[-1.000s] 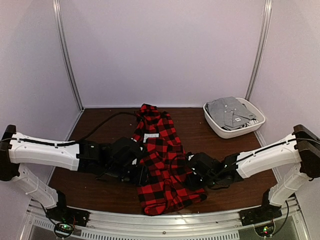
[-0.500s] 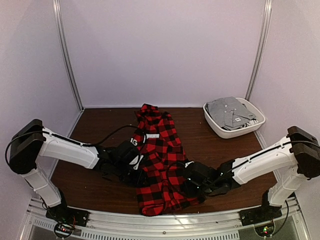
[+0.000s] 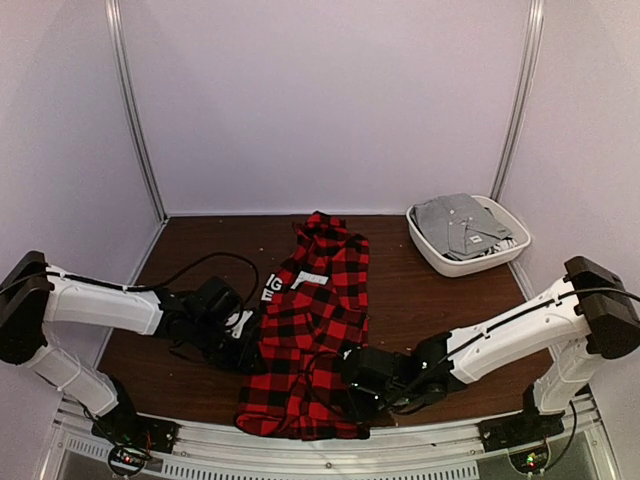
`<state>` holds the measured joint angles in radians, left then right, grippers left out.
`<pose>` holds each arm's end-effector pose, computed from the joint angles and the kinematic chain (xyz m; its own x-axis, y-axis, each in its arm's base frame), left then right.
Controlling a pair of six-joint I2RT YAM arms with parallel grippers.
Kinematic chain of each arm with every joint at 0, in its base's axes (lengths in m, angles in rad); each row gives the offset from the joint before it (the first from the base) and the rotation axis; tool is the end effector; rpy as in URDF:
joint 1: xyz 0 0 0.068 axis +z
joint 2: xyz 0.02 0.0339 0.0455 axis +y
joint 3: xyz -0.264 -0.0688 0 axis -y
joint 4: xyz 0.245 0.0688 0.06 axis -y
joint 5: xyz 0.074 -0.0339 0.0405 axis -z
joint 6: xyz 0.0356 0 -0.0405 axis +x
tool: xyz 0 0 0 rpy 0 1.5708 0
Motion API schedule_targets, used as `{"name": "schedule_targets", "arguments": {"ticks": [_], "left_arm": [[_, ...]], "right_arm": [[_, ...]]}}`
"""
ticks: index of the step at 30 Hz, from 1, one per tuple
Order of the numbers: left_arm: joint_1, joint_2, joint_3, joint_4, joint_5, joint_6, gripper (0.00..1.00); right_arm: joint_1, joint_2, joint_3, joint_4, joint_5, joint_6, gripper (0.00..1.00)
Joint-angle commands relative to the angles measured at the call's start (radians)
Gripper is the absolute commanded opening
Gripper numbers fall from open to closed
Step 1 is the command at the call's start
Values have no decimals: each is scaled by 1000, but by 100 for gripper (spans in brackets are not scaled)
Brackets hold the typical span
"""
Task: Fold and stack the long sleeve shirts
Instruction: Flatten out the crumpled shirt at the center of the board.
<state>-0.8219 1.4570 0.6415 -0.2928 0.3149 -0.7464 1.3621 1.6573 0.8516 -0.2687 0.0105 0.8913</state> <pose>0.1620 -0.1905 0.1420 -0.9841 0.1104 -0.1394 0.1666 0.8460 -0.5064 0.0642 0.3012 0.1450 -0.8746 -0.3756 -0.3065 -0.4724 0.8024 0.3647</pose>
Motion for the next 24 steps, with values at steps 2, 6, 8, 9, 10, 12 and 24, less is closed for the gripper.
{"name": "schedule_targets", "arguments": {"ticks": [2, 6, 8, 9, 10, 12, 24], "left_arm": [[3, -93, 65, -142, 13, 37, 45], [2, -92, 180, -202, -96, 74, 47], [3, -44, 237, -213, -152, 107, 49], [3, -17, 262, -212, -179, 127, 50], [4, 10, 292, -209, -199, 143, 51], [6, 65, 333, -203, -233, 178, 52], [47, 217, 391, -101, -276, 200, 58]], "right_arm": [[-35, -91, 78, -219, 82, -19, 43], [-117, -167, 95, -255, 158, -57, 48], [-178, -179, 93, -238, 166, -81, 49], [-204, -181, 96, -223, 167, -97, 50], [-225, -181, 102, -206, 173, -111, 51], [-262, -174, 112, -164, 171, -137, 52], [-395, -31, 165, 21, 132, -234, 54]]}}
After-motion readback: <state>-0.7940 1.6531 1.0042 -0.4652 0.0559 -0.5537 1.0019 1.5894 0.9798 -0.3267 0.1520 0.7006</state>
